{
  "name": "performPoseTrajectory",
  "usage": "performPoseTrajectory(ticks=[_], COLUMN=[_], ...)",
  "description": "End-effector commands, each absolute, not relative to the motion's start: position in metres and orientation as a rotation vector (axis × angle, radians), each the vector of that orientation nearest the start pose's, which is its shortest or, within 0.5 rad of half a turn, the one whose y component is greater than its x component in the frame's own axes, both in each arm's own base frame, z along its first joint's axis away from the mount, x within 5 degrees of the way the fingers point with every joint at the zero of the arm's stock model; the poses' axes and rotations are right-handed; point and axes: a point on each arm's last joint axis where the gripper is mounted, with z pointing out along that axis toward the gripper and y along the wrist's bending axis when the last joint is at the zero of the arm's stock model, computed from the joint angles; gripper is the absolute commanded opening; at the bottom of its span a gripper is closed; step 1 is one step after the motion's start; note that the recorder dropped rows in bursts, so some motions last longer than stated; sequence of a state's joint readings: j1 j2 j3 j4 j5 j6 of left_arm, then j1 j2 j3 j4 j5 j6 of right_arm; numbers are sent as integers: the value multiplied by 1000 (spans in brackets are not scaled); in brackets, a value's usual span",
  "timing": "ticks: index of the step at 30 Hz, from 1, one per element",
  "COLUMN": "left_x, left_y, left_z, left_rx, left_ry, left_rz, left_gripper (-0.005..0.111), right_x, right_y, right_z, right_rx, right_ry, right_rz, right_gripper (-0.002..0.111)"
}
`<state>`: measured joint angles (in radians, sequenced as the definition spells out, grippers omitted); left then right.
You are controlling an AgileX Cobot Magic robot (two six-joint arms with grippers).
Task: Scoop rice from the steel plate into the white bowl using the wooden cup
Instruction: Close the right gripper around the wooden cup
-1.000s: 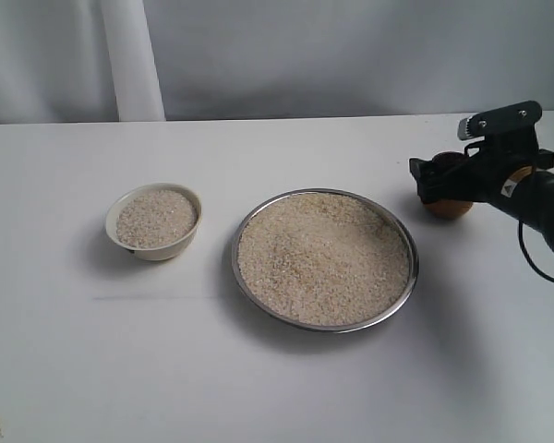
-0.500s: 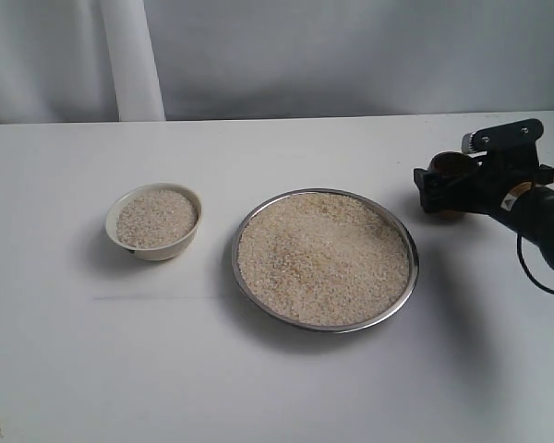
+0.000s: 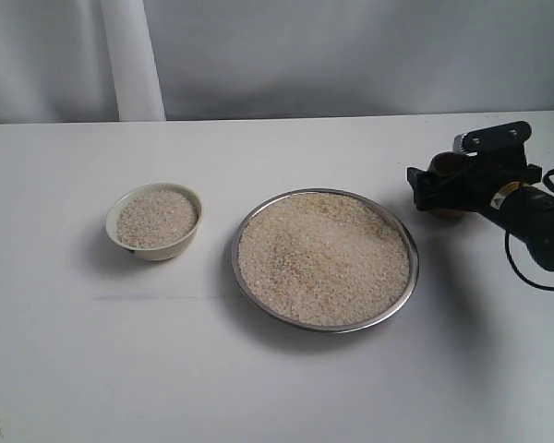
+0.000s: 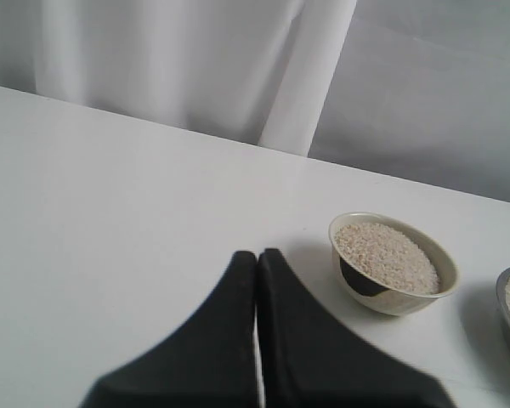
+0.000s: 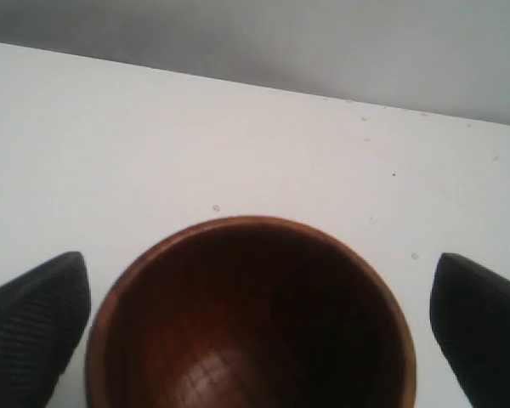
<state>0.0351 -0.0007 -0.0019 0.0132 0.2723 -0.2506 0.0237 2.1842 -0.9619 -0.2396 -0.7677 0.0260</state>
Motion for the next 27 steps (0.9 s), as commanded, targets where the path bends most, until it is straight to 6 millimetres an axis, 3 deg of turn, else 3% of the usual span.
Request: performPoseTrajectory(ticks=[1,6,27], left_x=[55,55,55], left_y=[2,2,2], left_z=[189,189,189], left_rx=[-242,-242,-242], left_ry=[1735,1735,1735], left_rz=[-155,-155,-155], left_gripper=[0,0,0], right_x=[404,404,412], right_y=[22,21,22], right_z=[72,64,67], right_rx=[-268,-272,-260], right_ry=[1919,1898,1825], right_rz=[89,93,106], right_gripper=[103,103,103])
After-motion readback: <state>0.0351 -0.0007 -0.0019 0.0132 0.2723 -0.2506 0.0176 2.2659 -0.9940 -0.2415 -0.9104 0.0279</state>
